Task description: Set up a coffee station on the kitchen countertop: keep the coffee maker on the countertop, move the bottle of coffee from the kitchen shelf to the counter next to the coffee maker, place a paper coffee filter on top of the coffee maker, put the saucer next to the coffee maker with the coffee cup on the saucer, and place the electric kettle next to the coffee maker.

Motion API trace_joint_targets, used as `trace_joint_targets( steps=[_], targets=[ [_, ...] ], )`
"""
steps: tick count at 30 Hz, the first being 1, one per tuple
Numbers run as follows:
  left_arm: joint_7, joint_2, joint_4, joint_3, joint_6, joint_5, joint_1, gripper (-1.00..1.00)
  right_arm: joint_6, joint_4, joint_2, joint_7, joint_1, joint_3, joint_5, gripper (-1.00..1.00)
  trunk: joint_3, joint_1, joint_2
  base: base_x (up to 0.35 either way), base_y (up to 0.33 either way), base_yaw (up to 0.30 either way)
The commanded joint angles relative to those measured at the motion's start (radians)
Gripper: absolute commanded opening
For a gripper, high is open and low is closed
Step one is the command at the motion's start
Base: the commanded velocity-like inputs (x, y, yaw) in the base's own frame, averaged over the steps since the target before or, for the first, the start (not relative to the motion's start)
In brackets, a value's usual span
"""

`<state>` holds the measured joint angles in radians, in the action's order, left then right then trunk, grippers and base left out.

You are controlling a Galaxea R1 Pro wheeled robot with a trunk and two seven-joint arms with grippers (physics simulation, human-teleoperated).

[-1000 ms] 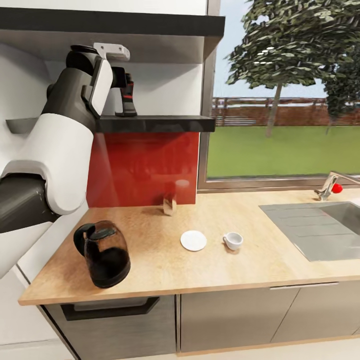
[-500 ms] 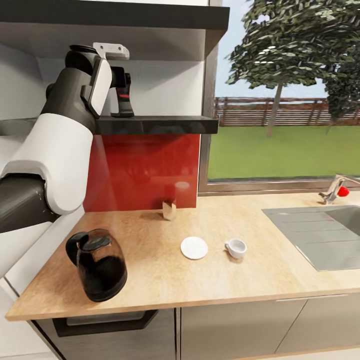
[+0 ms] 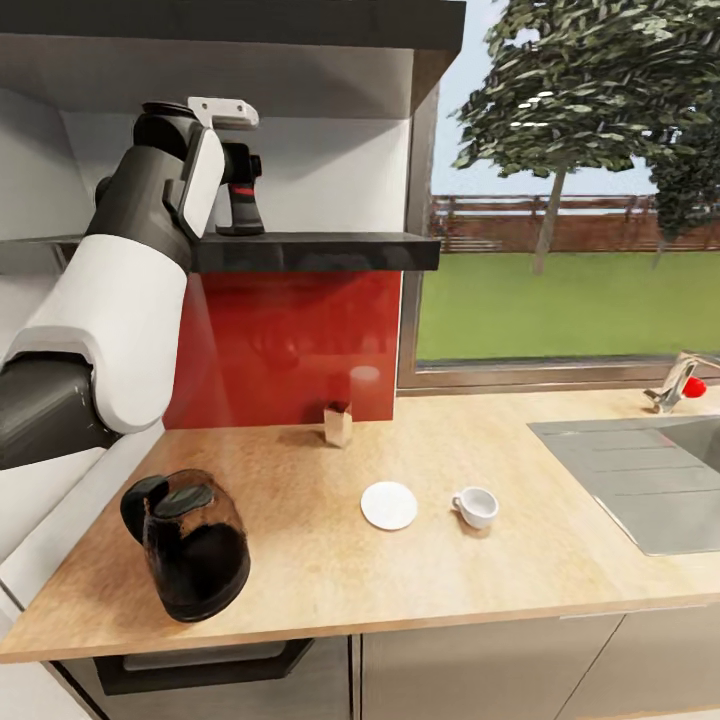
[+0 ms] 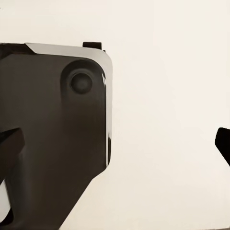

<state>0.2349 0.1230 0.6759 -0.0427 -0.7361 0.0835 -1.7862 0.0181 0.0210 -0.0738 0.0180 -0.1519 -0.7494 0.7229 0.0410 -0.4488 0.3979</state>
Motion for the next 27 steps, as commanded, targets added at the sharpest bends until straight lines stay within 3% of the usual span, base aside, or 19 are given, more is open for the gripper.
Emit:
trace_joint_targets(
  steps=[1, 10, 27],
  targets=[
    [-0.003, 0.001, 0.001, -0.005, -0.005, 0.008, -0.001, 1.00, 0.002, 0.002, 0.000, 0.002, 0.000, -0.008, 0.009, 1.00, 0.002, -0.001, 0.002, 0.310, 0.000, 0.000],
    [-0.003, -0.004, 0.001, -0.005, -0.004, 0.008, -0.001, 1.00, 0.002, 0.003, 0.000, 0.002, 0.004, -0.008, 0.009, 1.00, 0.002, -0.001, 0.002, 0.264, 0.000, 0.000],
    [-0.003, -0.006, 0.002, -0.006, -0.003, 0.007, 0.010, 1.00, 0.002, 0.003, 0.000, 0.002, 0.005, -0.008, 0.009, 1.00, 0.002, -0.001, 0.002, 0.079, 0.047, 0.000]
  ],
)
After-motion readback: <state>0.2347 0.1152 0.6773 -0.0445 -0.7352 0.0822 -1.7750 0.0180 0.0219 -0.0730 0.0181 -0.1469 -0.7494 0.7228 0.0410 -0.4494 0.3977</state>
